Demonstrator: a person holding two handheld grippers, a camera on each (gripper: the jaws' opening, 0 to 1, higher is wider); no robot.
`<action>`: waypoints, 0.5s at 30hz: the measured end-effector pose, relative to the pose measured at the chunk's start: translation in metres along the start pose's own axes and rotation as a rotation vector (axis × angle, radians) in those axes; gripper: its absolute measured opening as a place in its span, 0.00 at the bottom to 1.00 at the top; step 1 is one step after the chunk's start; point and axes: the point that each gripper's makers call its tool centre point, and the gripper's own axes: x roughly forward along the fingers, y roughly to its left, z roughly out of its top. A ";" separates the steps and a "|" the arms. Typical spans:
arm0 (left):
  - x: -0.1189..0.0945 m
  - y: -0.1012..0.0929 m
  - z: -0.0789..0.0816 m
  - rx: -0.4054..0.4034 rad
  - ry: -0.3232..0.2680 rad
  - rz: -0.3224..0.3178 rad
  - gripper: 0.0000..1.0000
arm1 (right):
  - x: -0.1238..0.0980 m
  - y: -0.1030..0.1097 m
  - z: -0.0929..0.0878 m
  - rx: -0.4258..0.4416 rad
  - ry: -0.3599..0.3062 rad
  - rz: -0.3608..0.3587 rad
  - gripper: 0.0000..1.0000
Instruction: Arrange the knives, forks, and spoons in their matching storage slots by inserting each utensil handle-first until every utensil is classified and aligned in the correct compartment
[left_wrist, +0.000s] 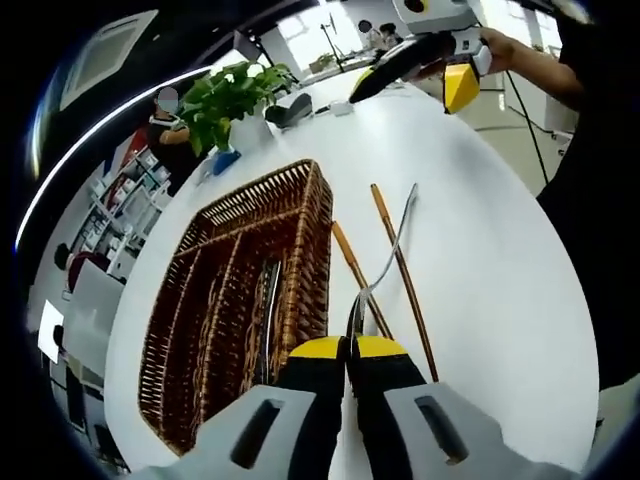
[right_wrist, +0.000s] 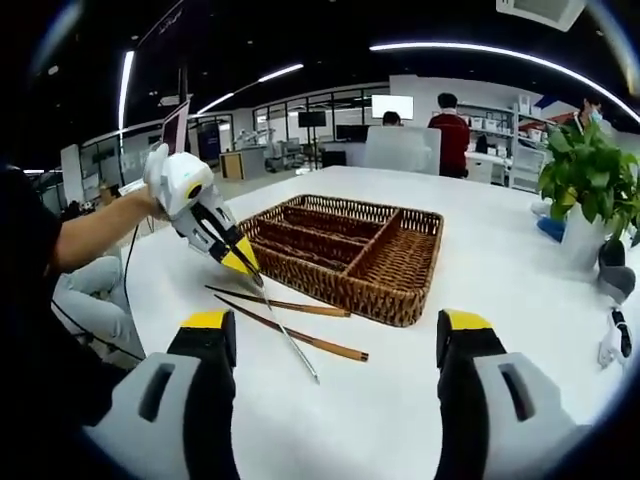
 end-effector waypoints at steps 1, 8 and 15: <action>-0.001 0.000 0.000 -0.004 -0.004 0.002 0.01 | 0.000 0.000 0.001 0.001 -0.003 -0.001 0.85; -0.013 0.004 0.016 -0.093 -0.094 0.020 0.00 | -0.003 0.000 0.008 -0.012 -0.016 -0.012 0.85; -0.020 0.010 0.016 -0.191 -0.123 0.031 0.00 | -0.005 0.002 0.018 -0.013 -0.038 -0.016 0.86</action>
